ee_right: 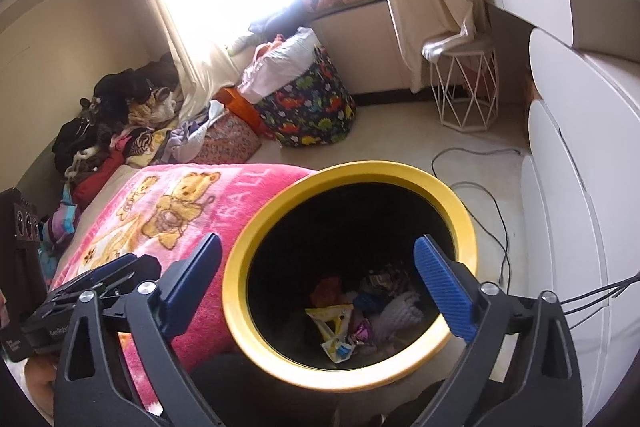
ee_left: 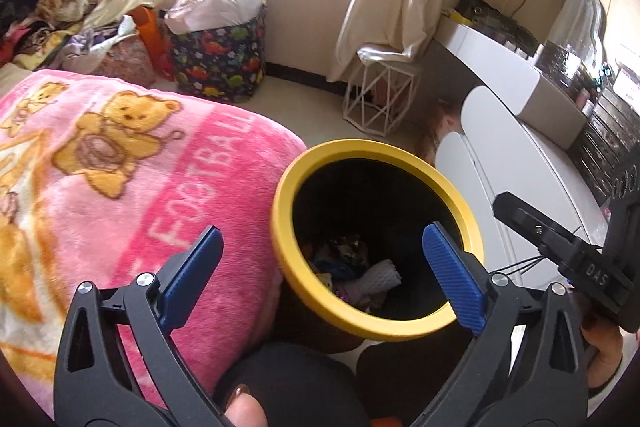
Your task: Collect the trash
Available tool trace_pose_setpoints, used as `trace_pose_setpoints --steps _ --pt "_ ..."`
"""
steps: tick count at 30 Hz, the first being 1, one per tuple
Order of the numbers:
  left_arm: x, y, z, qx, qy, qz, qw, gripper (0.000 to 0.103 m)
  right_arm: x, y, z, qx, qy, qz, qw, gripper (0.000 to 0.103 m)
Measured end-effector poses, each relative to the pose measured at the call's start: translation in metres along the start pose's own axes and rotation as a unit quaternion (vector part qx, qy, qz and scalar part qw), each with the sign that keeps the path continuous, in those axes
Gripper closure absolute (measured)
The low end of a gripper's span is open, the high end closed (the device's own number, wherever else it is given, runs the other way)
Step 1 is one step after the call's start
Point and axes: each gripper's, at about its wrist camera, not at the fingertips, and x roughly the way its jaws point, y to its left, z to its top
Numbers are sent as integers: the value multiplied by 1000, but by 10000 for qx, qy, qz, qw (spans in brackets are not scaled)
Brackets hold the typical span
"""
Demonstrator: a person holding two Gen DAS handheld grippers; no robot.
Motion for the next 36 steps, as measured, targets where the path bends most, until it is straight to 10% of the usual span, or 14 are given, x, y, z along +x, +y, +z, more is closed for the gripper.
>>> trace_pose_setpoints --steps 19,36 --pt "-78 26 -36 40 -1277 1161 9850 11 -38 52 -56 -850 -1698 -352 9812 7" --pt "-73 19 -42 115 -1272 1105 9856 11 -46 54 -67 -995 -2030 -628 9721 7"
